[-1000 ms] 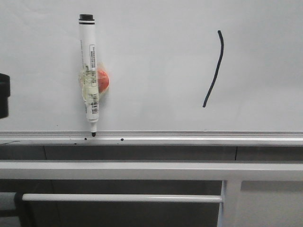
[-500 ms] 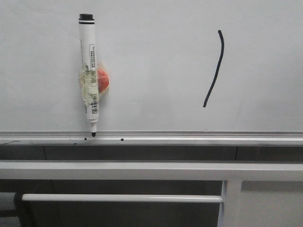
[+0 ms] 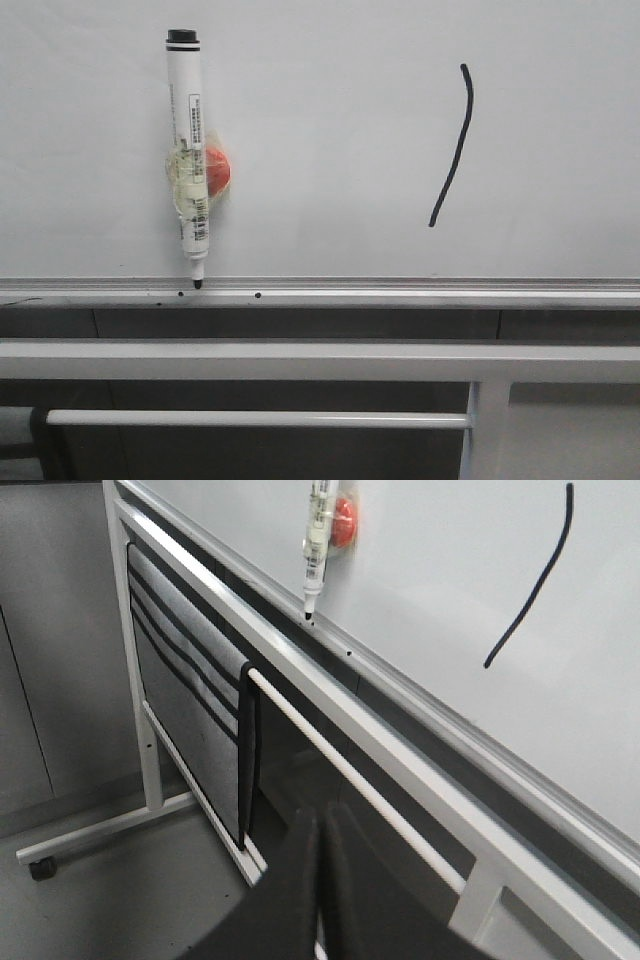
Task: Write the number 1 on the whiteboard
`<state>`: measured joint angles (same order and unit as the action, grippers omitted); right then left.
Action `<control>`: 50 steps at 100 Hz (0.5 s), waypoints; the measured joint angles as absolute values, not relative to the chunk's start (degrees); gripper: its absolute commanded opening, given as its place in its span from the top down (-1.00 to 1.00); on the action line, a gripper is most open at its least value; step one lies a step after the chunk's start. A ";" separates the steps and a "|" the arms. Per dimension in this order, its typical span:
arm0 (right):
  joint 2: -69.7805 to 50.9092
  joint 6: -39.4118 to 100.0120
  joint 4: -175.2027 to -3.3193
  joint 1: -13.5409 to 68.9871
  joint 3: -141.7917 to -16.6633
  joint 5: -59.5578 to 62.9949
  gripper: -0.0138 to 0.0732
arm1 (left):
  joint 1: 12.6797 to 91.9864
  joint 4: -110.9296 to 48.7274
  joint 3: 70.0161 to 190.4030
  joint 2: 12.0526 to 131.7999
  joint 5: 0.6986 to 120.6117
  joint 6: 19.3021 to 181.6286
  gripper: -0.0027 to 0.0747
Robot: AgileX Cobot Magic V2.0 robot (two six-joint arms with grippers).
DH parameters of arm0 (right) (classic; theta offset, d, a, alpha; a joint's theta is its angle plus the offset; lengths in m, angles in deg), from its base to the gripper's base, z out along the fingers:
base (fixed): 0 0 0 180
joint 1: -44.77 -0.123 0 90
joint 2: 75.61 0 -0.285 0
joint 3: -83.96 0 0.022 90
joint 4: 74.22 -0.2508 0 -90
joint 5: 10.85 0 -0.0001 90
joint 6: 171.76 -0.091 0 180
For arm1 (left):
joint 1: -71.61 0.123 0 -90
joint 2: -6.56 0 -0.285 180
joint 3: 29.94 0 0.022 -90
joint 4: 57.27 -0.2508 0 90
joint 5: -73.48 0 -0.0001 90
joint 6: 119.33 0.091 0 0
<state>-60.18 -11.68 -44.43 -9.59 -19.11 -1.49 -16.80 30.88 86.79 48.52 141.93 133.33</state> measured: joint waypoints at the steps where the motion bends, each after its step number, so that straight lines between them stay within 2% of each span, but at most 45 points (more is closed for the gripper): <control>1: -60.18 -11.68 -44.43 -9.59 -19.11 -1.49 0.78 | -16.80 30.88 86.79 48.27 141.93 133.47 0.98; 50: -60.18 -11.68 -44.43 -9.59 -19.11 -1.93 0.78 | -16.80 30.88 86.70 46.09 142.27 134.18 0.98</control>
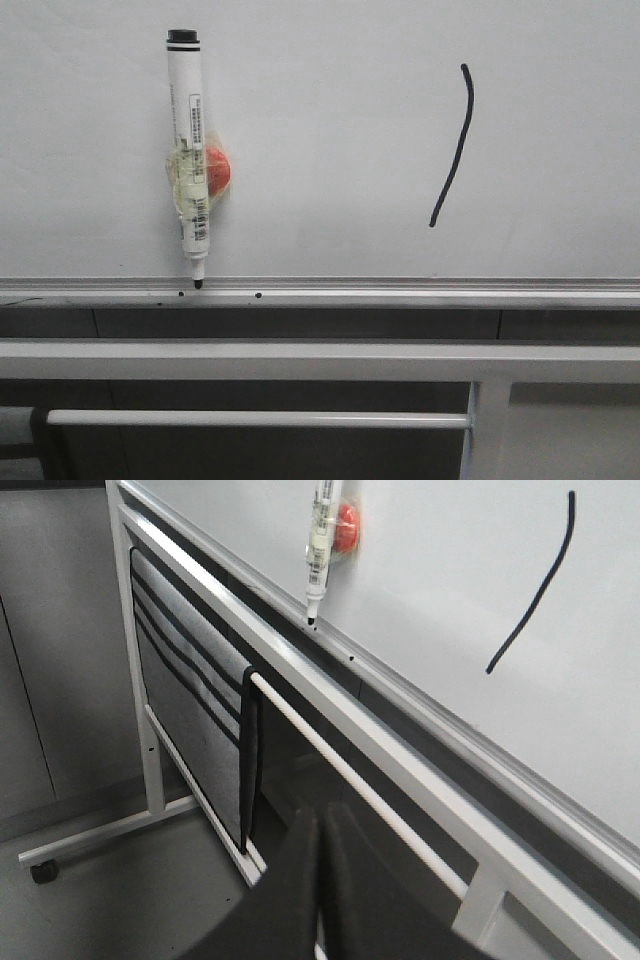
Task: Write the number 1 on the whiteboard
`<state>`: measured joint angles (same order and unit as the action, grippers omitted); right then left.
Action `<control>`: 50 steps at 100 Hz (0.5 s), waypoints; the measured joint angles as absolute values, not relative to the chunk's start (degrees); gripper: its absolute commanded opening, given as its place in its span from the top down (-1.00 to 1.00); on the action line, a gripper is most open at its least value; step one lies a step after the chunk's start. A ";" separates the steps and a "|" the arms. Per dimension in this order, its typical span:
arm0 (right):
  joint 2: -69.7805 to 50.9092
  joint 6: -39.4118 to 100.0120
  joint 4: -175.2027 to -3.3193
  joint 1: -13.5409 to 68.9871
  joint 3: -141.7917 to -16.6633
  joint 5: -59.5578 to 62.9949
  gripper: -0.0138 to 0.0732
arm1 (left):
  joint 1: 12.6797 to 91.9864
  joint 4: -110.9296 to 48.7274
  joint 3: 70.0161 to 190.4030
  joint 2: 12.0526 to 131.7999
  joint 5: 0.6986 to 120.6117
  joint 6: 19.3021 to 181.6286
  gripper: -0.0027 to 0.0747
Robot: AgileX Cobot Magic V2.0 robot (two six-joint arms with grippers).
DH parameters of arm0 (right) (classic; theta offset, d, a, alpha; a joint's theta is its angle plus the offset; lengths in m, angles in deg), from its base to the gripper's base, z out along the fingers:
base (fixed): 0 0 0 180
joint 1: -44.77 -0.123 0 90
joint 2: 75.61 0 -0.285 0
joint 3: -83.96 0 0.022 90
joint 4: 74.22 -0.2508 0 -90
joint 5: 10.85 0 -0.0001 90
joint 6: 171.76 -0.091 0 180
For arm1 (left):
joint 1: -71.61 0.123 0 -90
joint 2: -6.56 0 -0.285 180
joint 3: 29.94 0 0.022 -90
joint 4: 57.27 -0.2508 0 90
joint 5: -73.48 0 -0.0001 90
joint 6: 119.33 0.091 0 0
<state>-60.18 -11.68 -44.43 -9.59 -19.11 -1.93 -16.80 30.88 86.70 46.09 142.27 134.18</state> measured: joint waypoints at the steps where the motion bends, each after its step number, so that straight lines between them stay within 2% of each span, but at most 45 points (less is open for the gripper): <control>1: -60.18 -11.68 -44.43 -9.59 -19.11 -1.93 0.78 | -16.80 30.88 86.70 46.09 142.27 134.18 0.98; 37: -60.18 -11.72 -44.43 -9.59 -19.11 -1.93 0.78 | -16.80 28.36 86.70 45.48 142.27 135.53 0.98; 50: -60.18 -11.72 -44.43 -9.59 -19.11 -1.93 0.78 | -10.41 24.06 86.70 42.66 141.87 135.53 0.98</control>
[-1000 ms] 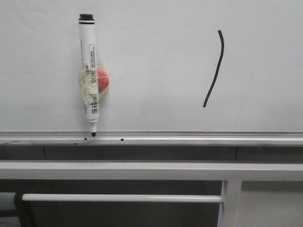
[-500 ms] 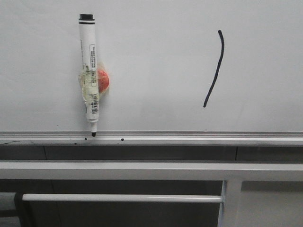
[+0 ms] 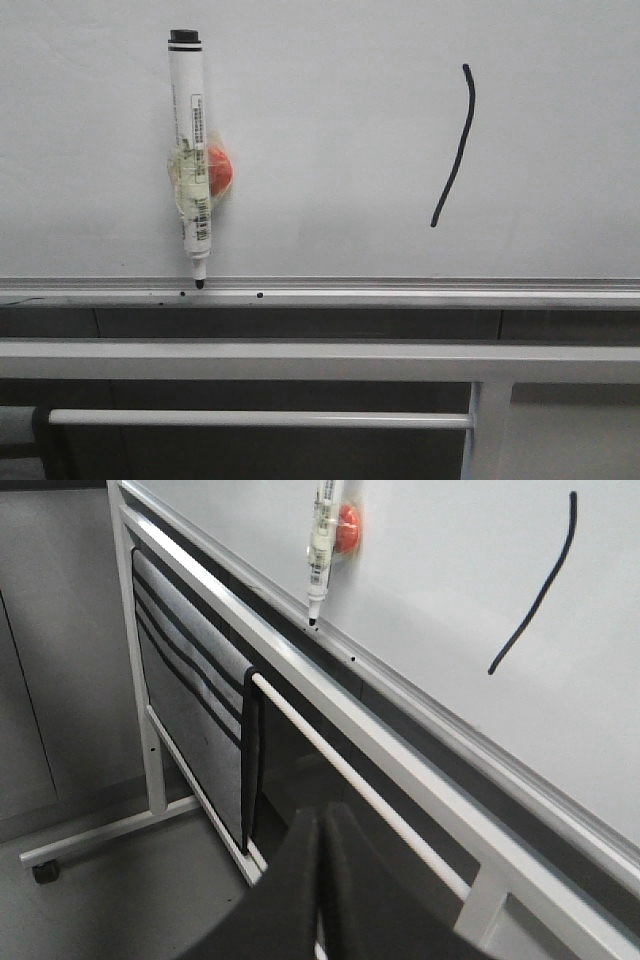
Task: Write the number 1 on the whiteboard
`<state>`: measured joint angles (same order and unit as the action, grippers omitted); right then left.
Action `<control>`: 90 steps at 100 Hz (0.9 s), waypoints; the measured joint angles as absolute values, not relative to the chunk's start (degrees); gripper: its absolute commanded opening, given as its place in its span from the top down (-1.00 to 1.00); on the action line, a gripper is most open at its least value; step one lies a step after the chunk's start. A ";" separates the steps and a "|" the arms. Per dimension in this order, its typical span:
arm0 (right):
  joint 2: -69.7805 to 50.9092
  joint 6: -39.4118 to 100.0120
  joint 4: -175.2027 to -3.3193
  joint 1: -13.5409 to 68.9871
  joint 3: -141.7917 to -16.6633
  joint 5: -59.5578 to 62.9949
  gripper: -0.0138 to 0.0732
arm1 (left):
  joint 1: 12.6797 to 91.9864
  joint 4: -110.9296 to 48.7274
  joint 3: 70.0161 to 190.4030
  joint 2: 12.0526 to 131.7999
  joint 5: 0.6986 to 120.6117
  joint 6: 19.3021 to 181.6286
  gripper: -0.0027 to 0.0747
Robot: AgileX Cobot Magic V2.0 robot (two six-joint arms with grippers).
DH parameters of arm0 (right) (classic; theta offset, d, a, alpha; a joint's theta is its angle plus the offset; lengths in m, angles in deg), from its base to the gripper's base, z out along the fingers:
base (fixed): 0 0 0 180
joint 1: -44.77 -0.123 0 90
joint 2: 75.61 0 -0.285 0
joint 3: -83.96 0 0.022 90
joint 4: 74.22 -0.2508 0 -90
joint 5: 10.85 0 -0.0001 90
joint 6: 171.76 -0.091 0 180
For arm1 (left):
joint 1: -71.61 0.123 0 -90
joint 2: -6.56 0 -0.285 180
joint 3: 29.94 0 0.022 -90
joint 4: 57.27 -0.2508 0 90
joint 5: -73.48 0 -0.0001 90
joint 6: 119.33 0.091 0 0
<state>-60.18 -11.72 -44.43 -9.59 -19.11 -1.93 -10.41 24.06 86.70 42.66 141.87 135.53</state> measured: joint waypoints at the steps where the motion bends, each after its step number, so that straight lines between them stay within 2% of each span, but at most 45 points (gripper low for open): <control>1: -60.18 -11.72 -44.43 -9.59 -19.11 -1.93 0.78 | -9.82 23.93 86.70 42.24 141.87 135.53 0.98; 53: -60.20 -11.72 -44.43 -9.59 -19.11 -1.93 0.78 | 52.30 31.75 86.43 26.19 104.92 136.56 0.98; 74: -60.20 -11.72 -44.43 -9.59 -19.11 -1.93 0.78 | 67.59 31.63 85.17 25.95 93.80 136.68 0.98; 90: -60.20 -11.82 -44.43 -9.59 -19.11 -1.93 0.78 | 71.17 30.59 83.08 25.95 90.48 136.68 0.98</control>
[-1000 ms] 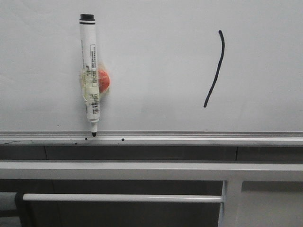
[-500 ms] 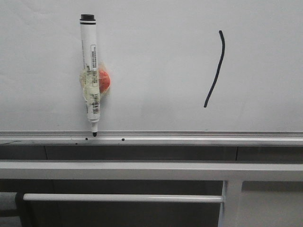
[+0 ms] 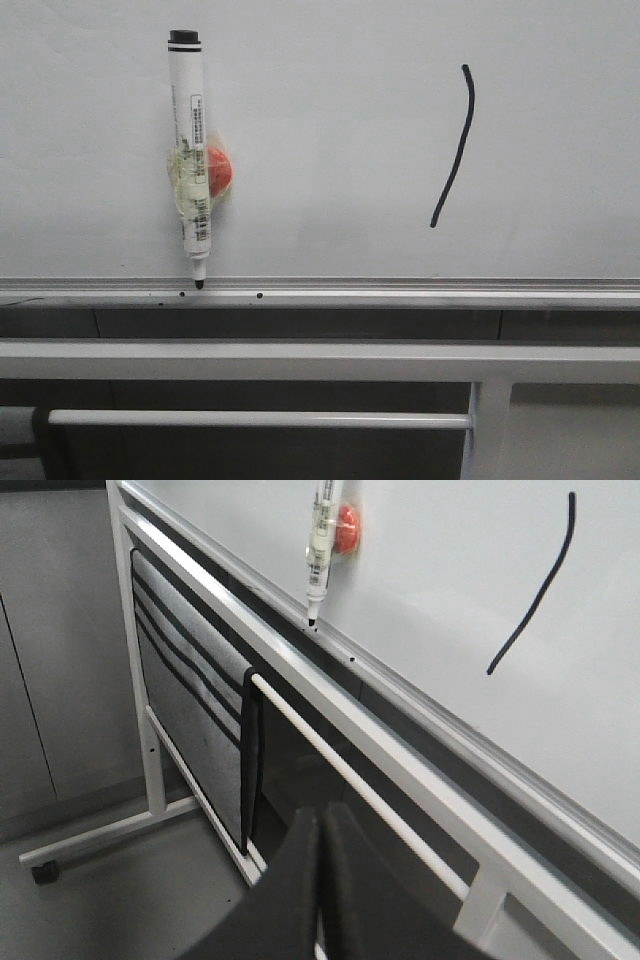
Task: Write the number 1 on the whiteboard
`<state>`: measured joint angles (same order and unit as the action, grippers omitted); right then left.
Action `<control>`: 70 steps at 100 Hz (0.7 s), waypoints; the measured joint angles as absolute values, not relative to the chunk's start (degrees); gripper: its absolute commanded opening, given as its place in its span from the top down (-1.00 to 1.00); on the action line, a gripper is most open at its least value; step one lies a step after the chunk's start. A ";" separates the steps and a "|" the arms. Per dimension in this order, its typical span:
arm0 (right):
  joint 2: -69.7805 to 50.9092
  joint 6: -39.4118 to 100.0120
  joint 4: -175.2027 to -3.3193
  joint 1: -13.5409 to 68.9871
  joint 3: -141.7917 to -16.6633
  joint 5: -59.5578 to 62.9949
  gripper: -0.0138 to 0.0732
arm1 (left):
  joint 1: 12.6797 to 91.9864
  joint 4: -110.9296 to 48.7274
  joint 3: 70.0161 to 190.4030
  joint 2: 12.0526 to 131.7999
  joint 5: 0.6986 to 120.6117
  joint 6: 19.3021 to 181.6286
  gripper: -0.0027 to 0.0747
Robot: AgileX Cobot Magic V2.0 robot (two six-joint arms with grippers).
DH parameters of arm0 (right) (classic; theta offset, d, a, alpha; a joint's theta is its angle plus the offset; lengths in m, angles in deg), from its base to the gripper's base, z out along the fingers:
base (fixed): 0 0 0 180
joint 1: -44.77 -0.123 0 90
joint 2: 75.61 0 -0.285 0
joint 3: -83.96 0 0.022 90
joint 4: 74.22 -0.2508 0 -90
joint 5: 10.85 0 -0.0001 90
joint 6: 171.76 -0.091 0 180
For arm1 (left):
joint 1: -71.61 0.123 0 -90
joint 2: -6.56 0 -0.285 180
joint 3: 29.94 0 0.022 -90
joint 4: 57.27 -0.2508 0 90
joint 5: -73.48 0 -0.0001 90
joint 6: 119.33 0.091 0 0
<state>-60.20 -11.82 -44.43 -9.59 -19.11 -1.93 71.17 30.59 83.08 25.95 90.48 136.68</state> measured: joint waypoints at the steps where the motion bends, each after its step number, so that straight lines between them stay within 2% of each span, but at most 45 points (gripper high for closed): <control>1: -60.20 -11.82 -44.43 -9.59 -19.11 -1.93 0.78 | 71.30 30.24 82.97 25.95 90.26 136.68 0.98; 13: -60.20 -11.82 -44.43 -9.59 -19.11 -1.93 0.78 | 71.67 18.31 81.02 24.20 86.22 128.45 0.98; 35: -60.20 -11.82 -44.43 -9.59 -19.11 -1.93 0.78 | 73.83 -22.21 77.92 21.46 80.55 85.84 0.98; 45: -60.20 -11.82 -44.43 -9.59 -19.11 -1.93 0.78 | 76.23 -37.29 76.97 20.31 77.78 71.73 0.98; 55: -60.20 -11.82 -44.43 -9.59 -19.11 -1.93 0.78 | 77.12 -46.00 74.96 18.47 75.38 64.87 0.98; 70: -60.20 -11.82 -44.43 -9.59 -19.11 -1.93 0.78 | 76.55 -50.27 72.51 15.60 72.36 61.84 0.98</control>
